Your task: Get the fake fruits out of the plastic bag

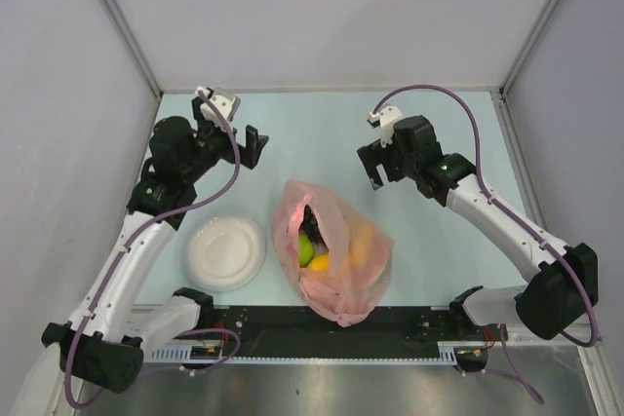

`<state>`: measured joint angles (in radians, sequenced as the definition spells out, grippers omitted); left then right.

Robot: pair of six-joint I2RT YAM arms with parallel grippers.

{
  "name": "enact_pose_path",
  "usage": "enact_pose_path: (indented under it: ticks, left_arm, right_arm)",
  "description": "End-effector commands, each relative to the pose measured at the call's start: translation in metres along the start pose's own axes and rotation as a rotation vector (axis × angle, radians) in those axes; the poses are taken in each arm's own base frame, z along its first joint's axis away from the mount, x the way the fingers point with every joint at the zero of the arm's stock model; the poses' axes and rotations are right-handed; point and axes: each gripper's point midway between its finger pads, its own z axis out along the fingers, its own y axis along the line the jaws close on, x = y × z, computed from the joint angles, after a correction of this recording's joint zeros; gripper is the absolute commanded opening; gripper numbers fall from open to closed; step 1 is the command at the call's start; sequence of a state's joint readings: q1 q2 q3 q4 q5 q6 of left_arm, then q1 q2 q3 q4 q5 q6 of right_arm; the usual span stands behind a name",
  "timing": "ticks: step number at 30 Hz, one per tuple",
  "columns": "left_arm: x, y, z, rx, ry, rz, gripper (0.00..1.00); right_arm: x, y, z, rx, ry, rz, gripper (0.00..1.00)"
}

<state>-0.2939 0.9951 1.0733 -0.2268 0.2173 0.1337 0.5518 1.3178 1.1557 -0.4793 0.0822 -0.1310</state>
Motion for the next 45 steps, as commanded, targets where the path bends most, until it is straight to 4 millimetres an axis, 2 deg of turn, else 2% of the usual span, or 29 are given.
enact_pose_path:
  ticks: [1,2,5,6,7,8,10,11,12,13,14,15,16,17,19,22,23,24,25,26,29,33,36,38,43,45]
  left_arm:
    - [-0.012,-0.031,-0.017,0.185,0.025,0.017,1.00]
    - [-0.019,-0.034,-0.023,0.196,0.006,0.024,1.00]
    - [-0.020,-0.040,-0.033,0.228,0.026,0.034,1.00]
    - [-0.014,-0.042,-0.037,0.236,0.065,0.030,1.00]
    - [-0.015,-0.043,-0.039,0.240,0.073,0.028,1.00]
    - [-0.028,-0.044,-0.045,0.250,0.049,0.034,1.00]
    - [-0.039,-0.053,-0.058,0.293,0.034,0.042,1.00]
    - [-0.058,-0.063,-0.070,0.348,-0.009,0.053,1.00]
    - [-0.065,-0.069,-0.077,0.378,-0.024,0.049,1.00]
    - [-0.069,-0.077,-0.088,0.418,-0.020,0.044,1.00]
    - [-0.085,-0.084,-0.101,0.453,-0.061,0.058,1.00]
    - [-0.093,-0.093,-0.111,0.503,-0.081,0.047,0.99]
    - [-0.093,-0.100,-0.120,0.532,-0.067,0.033,0.98]
    - [-0.105,-0.108,-0.131,0.568,-0.084,0.046,0.97]
    - [-0.098,-0.120,-0.141,0.624,-0.024,0.030,0.95]
    - [-0.069,-0.133,-0.154,0.684,0.050,-0.013,0.95]
    - [-0.049,-0.139,-0.152,0.702,0.084,-0.030,0.95]
    - [-0.039,-0.142,-0.150,0.703,0.102,-0.046,0.93]
    - [-0.028,-0.141,-0.141,0.666,0.118,-0.045,0.90]
    - [-0.009,-0.141,-0.133,0.636,0.163,-0.097,0.88]
    - [-0.014,-0.131,-0.108,0.537,0.151,-0.190,0.86]
    - [-0.015,-0.141,-0.093,0.581,0.193,-0.232,0.84]
    - [-0.016,-0.159,-0.093,0.646,0.207,-0.221,0.84]
    - [-0.009,-0.172,-0.093,0.687,0.236,-0.200,0.84]
    - [0.002,-0.174,-0.095,0.685,0.295,-0.182,0.82]
    - [-0.004,-0.175,-0.099,0.697,0.289,-0.182,0.82]
  right_arm:
    - [-0.013,-0.001,-0.013,-0.020,-0.029,0.027,1.00]
    - [-0.015,-0.001,-0.015,-0.030,-0.039,0.003,1.00]
    - [-0.013,0.008,-0.022,-0.114,-0.041,-0.104,1.00]
    - [-0.013,0.020,-0.026,-0.201,-0.055,-0.135,1.00]
    - [-0.012,0.023,-0.030,-0.241,-0.056,-0.133,1.00]
    - [-0.007,0.029,-0.035,-0.282,-0.044,-0.134,1.00]
    - [0.000,0.041,-0.037,-0.344,-0.016,-0.118,1.00]
    - [0.007,0.044,-0.038,-0.354,0.013,-0.105,1.00]
    - [0.011,0.046,-0.035,-0.367,0.035,-0.087,1.00]
    - [0.013,0.046,-0.034,-0.371,0.050,-0.051,1.00]
    - [0.014,0.043,-0.032,-0.368,0.054,-0.026,1.00]
    - [0.014,0.042,-0.029,-0.370,0.057,-0.005,1.00]
    - [0.013,0.040,-0.028,-0.366,0.057,0.011,1.00]
    - [0.011,0.037,-0.024,-0.357,0.048,0.018,1.00]
    - [0.010,0.030,-0.018,-0.333,0.047,0.039,1.00]
    - [0.006,0.026,-0.010,-0.317,0.035,0.068,1.00]
    - [0.003,0.026,-0.009,-0.316,0.026,0.073,1.00]
    - [0.003,0.024,-0.007,-0.305,0.026,0.078,1.00]
    - [0.002,0.023,-0.007,-0.299,0.023,0.082,1.00]
    - [0.000,0.021,-0.006,-0.290,0.016,0.083,1.00]
    - [-0.003,0.017,-0.010,-0.266,0.014,0.085,1.00]
    - [-0.005,0.016,-0.020,-0.262,0.006,0.055,1.00]
    - [-0.008,0.017,-0.029,-0.264,-0.010,0.054,1.00]
    - [-0.010,0.018,-0.036,-0.272,-0.020,0.054,1.00]
    - [-0.005,0.019,-0.052,-0.282,-0.022,0.031,1.00]
    - [-0.002,0.019,-0.052,-0.278,-0.022,0.030,1.00]
